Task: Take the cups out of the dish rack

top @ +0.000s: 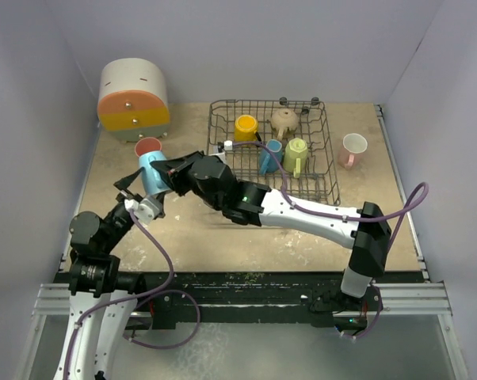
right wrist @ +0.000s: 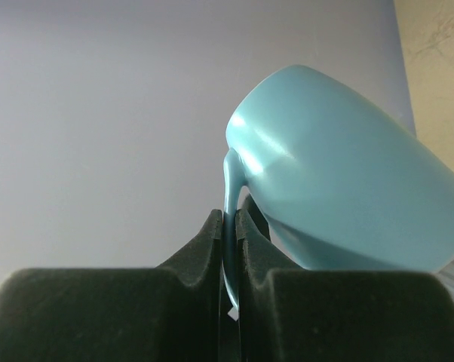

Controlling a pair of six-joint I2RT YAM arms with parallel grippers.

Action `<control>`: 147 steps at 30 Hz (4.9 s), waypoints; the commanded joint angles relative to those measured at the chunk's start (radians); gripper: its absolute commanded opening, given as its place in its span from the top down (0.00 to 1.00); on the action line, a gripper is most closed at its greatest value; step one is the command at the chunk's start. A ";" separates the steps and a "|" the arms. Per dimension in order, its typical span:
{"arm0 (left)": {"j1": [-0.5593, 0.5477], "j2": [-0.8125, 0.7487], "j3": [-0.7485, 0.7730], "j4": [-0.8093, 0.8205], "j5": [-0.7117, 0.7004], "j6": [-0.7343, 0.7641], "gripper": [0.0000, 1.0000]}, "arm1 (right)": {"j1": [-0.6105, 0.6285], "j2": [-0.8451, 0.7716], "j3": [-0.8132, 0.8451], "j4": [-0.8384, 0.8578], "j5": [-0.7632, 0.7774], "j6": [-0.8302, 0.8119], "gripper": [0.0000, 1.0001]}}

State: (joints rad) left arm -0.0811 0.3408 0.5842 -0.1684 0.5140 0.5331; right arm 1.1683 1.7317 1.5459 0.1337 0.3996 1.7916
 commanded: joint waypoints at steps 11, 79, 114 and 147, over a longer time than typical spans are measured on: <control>-0.003 0.057 0.012 0.393 -0.139 0.160 0.84 | 0.061 -0.023 0.143 0.155 0.053 0.023 1.00; 0.409 1.711 1.181 -0.791 -0.275 0.199 1.00 | -0.685 -0.128 -0.047 -0.853 0.101 -1.090 0.11; 0.410 1.161 1.219 -0.947 0.247 0.010 0.01 | -0.805 0.077 -0.197 -0.458 -0.104 -1.423 0.31; 0.382 0.945 0.907 -0.917 0.242 0.104 0.01 | -0.806 0.031 -0.324 -0.230 0.029 -1.474 1.00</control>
State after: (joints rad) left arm 0.3237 1.3010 1.5208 -1.0878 0.7692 0.6106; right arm 0.3607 1.8549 1.2194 -0.1436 0.3595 0.3229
